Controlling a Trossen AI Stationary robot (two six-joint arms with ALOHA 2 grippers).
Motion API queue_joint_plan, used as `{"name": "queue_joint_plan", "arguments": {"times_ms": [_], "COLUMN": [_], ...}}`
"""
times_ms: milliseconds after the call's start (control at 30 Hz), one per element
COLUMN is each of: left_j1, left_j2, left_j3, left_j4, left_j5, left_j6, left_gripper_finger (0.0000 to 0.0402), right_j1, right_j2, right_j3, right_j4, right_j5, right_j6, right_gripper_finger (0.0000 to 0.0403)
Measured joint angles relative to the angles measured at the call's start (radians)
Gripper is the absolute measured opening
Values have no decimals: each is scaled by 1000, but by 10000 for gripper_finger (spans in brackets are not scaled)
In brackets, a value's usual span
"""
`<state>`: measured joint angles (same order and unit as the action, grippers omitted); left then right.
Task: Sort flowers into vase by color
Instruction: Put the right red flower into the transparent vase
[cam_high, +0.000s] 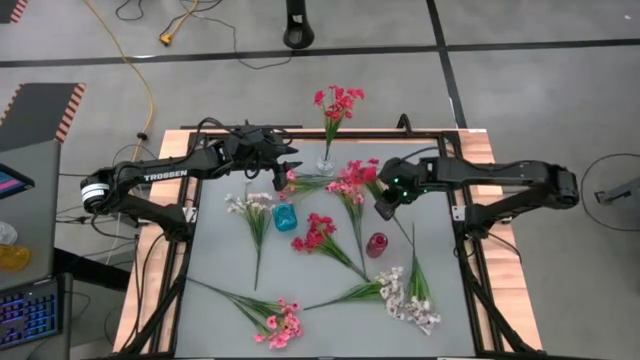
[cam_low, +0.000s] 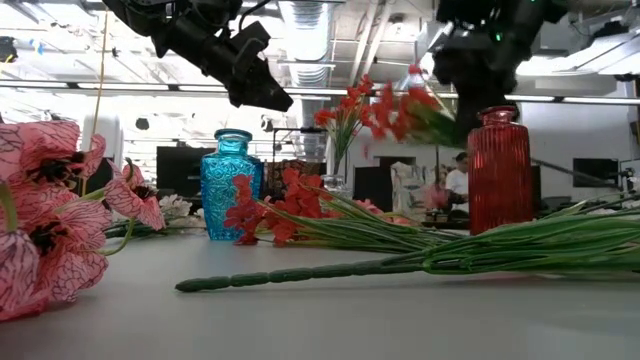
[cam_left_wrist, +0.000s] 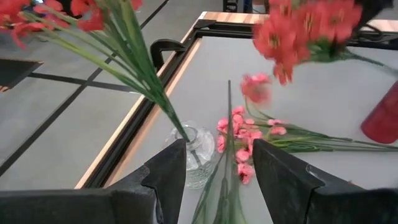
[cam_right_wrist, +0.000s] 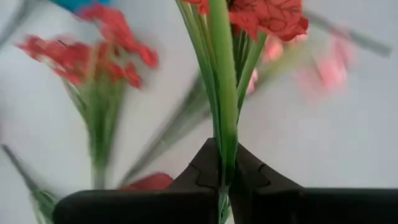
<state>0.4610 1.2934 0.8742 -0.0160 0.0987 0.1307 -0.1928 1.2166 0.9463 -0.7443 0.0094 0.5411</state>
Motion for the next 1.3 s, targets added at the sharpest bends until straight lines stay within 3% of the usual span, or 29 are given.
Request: {"name": "queue_joint_plan", "arguments": {"times_ms": [267,533,833,1300], "left_j1": [0,0,-2,-3], "left_j2": [0,0,0,0], "left_j3": [0,0,0,0], "left_j4": [15,15,14,14], "left_j5": [27,27,27,27], "left_j6": [0,0,0,0], "left_gripper_finger": [174,174,174,174], "right_j1": [0,-20,-96,-224], "right_j2": [-23,38,198,408], "right_j3": [87,87,87,87], "right_j4": [151,636,1090,1328], "right_j5": [76,79,79,79], "right_j6": [-118,-323,-501,-577], "right_gripper_finger": [40,40,40,40]}}
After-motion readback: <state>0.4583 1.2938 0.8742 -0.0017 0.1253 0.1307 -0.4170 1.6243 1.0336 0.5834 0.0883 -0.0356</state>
